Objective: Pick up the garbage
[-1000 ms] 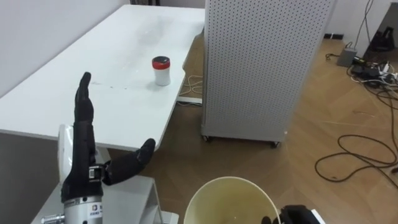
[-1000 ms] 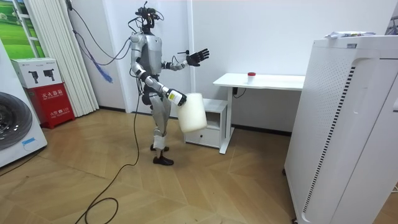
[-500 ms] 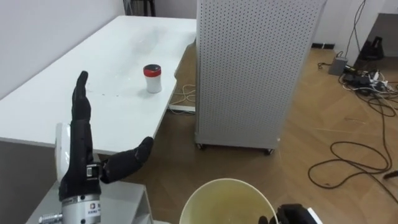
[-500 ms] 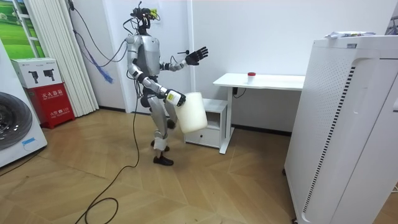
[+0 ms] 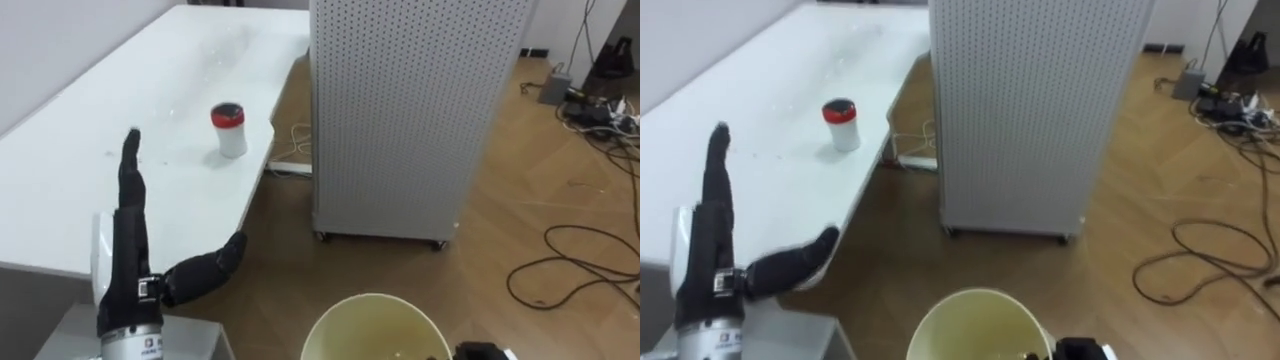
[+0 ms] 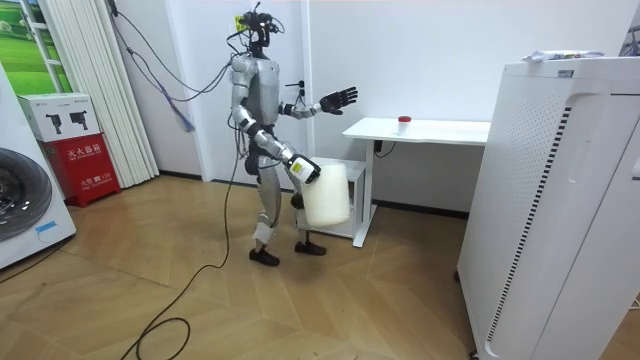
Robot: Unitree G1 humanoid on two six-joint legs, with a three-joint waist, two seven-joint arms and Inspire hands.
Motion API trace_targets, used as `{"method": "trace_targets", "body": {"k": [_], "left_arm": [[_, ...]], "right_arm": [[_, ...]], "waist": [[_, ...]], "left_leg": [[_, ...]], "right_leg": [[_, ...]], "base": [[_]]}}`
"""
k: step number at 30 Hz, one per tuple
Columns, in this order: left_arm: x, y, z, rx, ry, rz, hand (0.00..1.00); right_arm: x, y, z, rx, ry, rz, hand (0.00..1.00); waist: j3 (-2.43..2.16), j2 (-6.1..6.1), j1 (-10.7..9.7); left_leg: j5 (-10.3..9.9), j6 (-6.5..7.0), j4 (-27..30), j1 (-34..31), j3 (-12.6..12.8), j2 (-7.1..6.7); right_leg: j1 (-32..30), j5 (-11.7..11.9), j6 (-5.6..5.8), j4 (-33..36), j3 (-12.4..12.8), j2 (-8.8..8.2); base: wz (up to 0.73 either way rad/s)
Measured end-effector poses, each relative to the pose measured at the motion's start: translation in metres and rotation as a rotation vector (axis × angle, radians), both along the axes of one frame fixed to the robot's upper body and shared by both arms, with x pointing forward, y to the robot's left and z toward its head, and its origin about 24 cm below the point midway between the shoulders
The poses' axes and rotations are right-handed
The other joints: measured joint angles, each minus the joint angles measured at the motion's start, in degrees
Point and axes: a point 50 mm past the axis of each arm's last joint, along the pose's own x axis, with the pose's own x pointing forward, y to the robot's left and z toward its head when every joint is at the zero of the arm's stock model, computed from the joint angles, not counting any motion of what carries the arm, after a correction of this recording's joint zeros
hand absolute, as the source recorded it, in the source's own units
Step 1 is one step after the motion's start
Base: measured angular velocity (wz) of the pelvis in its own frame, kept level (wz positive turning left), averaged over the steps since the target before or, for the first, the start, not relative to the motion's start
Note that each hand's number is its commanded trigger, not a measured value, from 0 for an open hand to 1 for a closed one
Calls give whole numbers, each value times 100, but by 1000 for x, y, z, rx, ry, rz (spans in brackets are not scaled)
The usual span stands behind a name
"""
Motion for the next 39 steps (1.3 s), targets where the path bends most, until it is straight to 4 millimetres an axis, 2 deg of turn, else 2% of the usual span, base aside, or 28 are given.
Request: {"method": "trace_targets", "body": {"k": [1,2,4,5,6,7,8,9,10,11,12,13,14,15,16,17,18,19,20,21,22,23,24,27,28,30,33,39], "left_arm": [[1,0,1,1,-3,-6,0],[1,-1,1,2,2,-14,0],[1,-1,0,9,9,-27,0],[2,-2,3,10,0,-33,0],[4,-3,5,11,-9,-36,0],[4,-2,5,10,-11,-35,0],[4,-3,6,10,-13,-35,0],[5,-3,6,8,-15,-37,0],[5,-3,7,5,-18,-38,0],[7,-4,10,9,-30,-42,0],[8,-4,12,12,-39,-46,0],[9,-5,12,12,-42,-49,0],[9,-6,12,13,-41,-54,0],[9,-7,12,11,-43,-56,0],[9,-7,12,9,-44,-53,0],[10,-7,12,8,-43,-49,0],[10,-7,12,7,-44,-51,0],[10,-7,12,8,-44,-51,0],[10,-7,11,7,-41,-50,0],[10,-7,9,7,-30,-51,0],[10,-7,7,8,-23,-51,0],[9,-7,5,11,-14,-48,0],[8,-7,1,8,5,-46,0],[7,-3,1,20,4,-31,0],[7,-3,1,23,5,-30,0],[7,-3,0,35,12,-28,0],[7,-4,0,39,22,-45,0],[7,-6,1,45,24,-66,0]], "right_arm": [[0,1,0,-1,0,0,100],[0,2,0,-4,3,9,100],[-1,2,-1,-4,7,18,100],[0,3,0,2,3,12,100],[1,3,1,2,-7,10,100],[2,3,3,2,-14,9,100],[4,5,5,4,-26,11,100],[6,6,6,3,-35,14,100],[7,7,7,1,-39,13,100],[10,7,8,0,-47,13,100],[12,7,10,-2,-57,14,100],[13,7,11,-4,-60,14,100],[13,6,11,-5,-60,14,100],[14,6,11,-4,-62,17,100],[15,7,12,-2,-64,22,100],[16,8,13,3,-70,35,100],[16,8,13,8,-69,41,100],[16,8,12,11,-66,42,100],[14,9,11,14,-59,43,100],[12,9,10,9,-54,45,100],[11,9,9,6,-51,46,100],[10,9,9,4,-49,42,100],[8,6,7,-4,-39,37,100],[12,6,11,-1,-55,51,100],[12,6,11,1,-57,56,100],[12,8,11,15,-56,76,100],[14,9,14,19,-68,85,100],[16,11,16,32,-78,118,100]], "waist": [[1,-1,15],[7,-12,8],[-12,-50,23],[-18,-76,12],[-18,-98,22],[-14,-106,26],[-5,-151,50],[2,-177,23],[3,-186,11],[3,-212,3],[2,-217,-19],[5,-205,-26],[0,-169,-19],[4,-114,6],[9,-81,17],[9,13,11],[10,105,-64],[16,117,-106],[14,113,-163],[15,111,-241],[16,110,-278],[18,58,-291],[-4,79,-309],[-12,28,-258],[-12,7,-264],[-29,-56,-239],[-31,-66,-215],[-36,-63,-112]], "left_leg": [[-105,9,156,-34,46,-2],[-312,48,454,-42,227,-3],[-613,98,597,49,473,-42],[-792,182,657,114,526,-128],[-966,222,771,123,635,-138],[-1039,231,799,141,671,-154],[-1136,271,843,204,726,-233],[-1278,320,928,291,806,-286],[-1363,330,986,332,812,-315],[-1515,357,1042,425,886,-345],[-1622,384,1041,534,908,-377],[-1682,398,1016,608,899,-380],[-1740,399,903,778,850,-373],[-1777,382,787,935,763,-350],[-1790,375,722,1001,756,-320],[-1800,354,612,1100,669,-261],[-1801,326,544,1160,483,-202],[-1792,309,483,1219,437,-180],[-1786,272,359,1341,322,-184],[-1803,228,275,1466,176,-198],[-1821,197,249,1525,115,-205],[-1876,111,225,1638,78,-219],[-1900,44,219,1743,-7,-153],[-1804,-135,-93,1902,-10,28],[-1786,-166,-131,1913,-8,66],[-1765,-213,-333,2085,-35,183],[-1734,-271,-587,2300,-151,215],[-1716,-299,-827,2467,-155,258]], "right_leg": [[72,-58,11,6,12,-19],[235,-193,22,13,58,-81],[379,-407,79,64,95,-222],[426,-540,135,149,63,-316],[402,-620,226,353,38,-407],[360,-649,283,510,-15,-471],[232,-669,339,974,-123,-641],[84,-615,464,1570,-179,-805],[-23,-539,602,1925,-182,-883],[-261,-275,848,2596,-198,-1040],[-458,117,828,3132,-290,-1178],[-552,345,831,3329,-339,-1222],[-707,864,841,3640,-334,-1255],[-860,932,842,3861,-331,-1265],[-984,807,814,3933,-320,-1265],[-1281,567,744,3890,-327,-1253],[-1548,404,719,3604,-319,-1194],[-1659,365,728,3355,-284,-1167],[-1808,353,743,2735,-146,-1126],[-1767,394,774,1848,-14,-1063],[-1724,475,790,1374,37,-1039],[-1653,1000,808,571,121,-987],[-1523,1169,755,480,82,-900],[-1250,1254,606,41,-20,-674],[-1193,1267,585,-45,-35,-638],[-993,1297,536,-320,-26,-449],[-832,1318,504,-527,-2,-341],[-676,1352,521,-812,-16,-259]], "base": [[5],[0],[-1],[5],[4],[-5],[0],[6],[13],[20],[23],[21],[10],[0],[0],[15],[25],[42],[52],[57],[53],[41],[26],[4],[3],[-7],[-13],[-4]]}}
